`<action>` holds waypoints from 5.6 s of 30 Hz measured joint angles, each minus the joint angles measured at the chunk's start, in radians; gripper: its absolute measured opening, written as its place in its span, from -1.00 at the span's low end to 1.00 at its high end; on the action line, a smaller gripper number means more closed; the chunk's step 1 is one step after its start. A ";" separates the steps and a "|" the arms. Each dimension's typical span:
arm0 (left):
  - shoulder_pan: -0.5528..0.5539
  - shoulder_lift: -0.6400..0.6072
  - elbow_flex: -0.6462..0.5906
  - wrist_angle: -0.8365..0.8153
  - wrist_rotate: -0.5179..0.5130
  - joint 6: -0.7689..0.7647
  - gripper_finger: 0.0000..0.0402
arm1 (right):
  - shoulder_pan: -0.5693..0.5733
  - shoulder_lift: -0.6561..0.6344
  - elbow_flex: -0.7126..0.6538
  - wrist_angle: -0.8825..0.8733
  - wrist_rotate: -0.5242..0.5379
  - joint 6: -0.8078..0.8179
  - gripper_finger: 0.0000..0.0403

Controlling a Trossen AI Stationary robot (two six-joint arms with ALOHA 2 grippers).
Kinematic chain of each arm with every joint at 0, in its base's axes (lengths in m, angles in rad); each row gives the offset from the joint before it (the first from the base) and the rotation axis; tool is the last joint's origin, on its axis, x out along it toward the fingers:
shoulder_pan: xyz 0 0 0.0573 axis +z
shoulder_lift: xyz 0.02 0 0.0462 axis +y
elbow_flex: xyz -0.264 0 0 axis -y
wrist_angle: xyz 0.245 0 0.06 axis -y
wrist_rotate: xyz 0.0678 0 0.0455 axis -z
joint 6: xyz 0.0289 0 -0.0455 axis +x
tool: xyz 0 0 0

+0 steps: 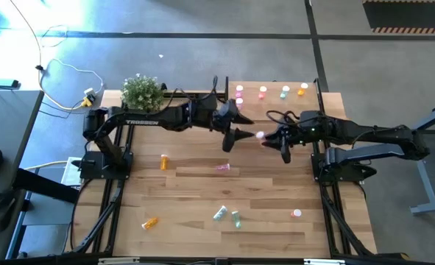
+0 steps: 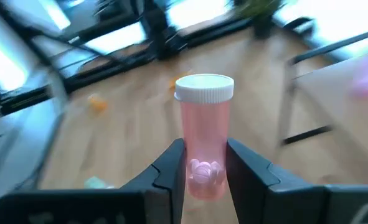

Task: Pick and place medicine bottles onto shelf by color
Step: Put the left red pill bottle on the shelf aligned with the other red pill bottle, then put the right blue pill bottle on the shelf aligned with the other blue pill bottle

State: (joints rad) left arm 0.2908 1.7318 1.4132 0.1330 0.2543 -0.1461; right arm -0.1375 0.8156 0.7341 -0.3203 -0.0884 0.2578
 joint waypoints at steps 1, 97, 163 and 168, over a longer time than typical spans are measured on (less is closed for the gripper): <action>0.010 -0.011 0.000 -0.015 0.000 0.008 0.13 | 0.000 -0.015 0.000 0.001 0.050 -0.005 -0.57; 0.373 -0.276 0.000 -0.167 0.001 0.298 0.13 | -0.138 0.559 -0.321 1.097 0.872 0.000 -0.41; -0.028 -0.288 -0.088 -0.743 -0.126 -0.042 0.13 | 0.405 0.237 0.253 -0.084 0.364 0.490 -0.17; -0.156 -0.289 -0.144 -0.743 -0.252 -0.164 0.13 | 0.485 0.268 0.252 -0.090 0.357 0.582 -0.17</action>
State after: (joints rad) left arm 0.1346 1.4429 1.2695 -0.6105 0.0022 -0.3100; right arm 0.3474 1.0838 0.9859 -0.4101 0.2684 0.8402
